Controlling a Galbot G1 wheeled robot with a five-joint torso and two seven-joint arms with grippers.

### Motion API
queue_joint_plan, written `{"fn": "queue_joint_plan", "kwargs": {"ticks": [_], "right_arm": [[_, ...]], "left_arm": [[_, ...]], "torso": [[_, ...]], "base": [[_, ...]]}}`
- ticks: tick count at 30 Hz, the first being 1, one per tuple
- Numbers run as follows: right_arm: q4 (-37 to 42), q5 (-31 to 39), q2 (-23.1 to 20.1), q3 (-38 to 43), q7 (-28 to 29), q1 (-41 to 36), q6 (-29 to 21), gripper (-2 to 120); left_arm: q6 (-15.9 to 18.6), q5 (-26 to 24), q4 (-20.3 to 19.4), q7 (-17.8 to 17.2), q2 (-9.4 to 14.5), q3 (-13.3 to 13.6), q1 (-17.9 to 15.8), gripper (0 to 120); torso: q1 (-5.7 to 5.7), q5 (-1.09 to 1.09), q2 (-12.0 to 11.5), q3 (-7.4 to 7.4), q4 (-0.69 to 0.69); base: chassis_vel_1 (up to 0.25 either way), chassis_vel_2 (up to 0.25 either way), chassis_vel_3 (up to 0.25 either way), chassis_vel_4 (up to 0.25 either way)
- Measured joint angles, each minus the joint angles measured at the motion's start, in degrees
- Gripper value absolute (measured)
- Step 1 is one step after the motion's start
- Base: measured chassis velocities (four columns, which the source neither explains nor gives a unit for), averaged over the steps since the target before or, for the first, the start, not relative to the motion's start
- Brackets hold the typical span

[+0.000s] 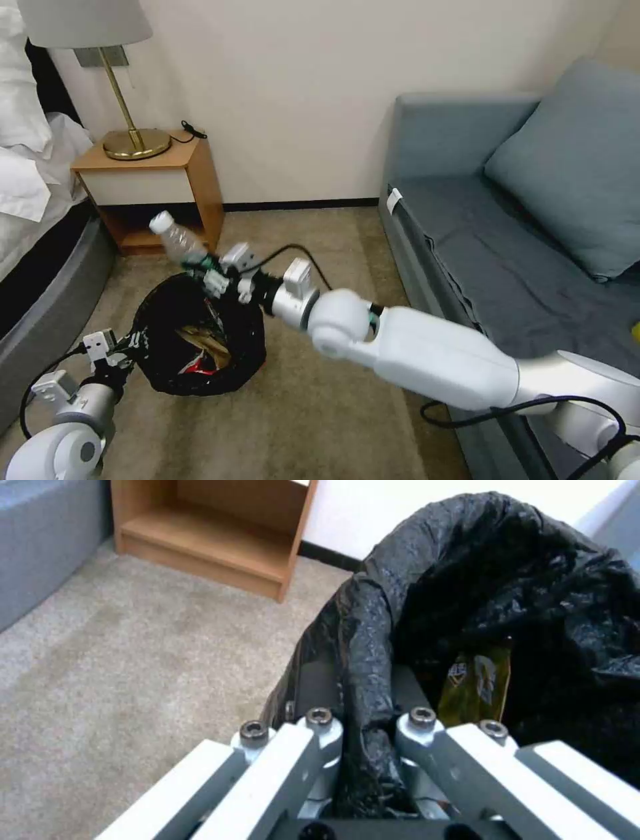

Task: Pick up the trash bin, then pick up the garbage on the floor and place it into the trash bin.

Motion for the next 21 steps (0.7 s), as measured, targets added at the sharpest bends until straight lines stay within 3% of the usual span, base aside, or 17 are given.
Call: {"fn": "queue_joint_plan", "kwargs": {"ticks": [12, 21], "right_arm": [[-7.39, -7.65, 4.22, -3.19, 0.19, -5.3, 0.45, 17], [-9.37, -8.86, 5.03, -3.56, 0.48, -5.53, 0.47, 46]], "left_arm": [[-0.02, -0.36, -0.02, 0.04, -0.38, -0.38, 0.53, 4], [0.05, -1.67, -0.23, 0.1, -0.33, -0.7, 0.74, 4]], "torso": [[0.0, 0.0, 0.0, 0.0, 0.0], [0.0, 0.01, 0.0, 0.0, 0.01]], "base": [[0.0, 0.0, 0.0, 0.0], [0.0, 0.0, 0.0, 0.0]]}}
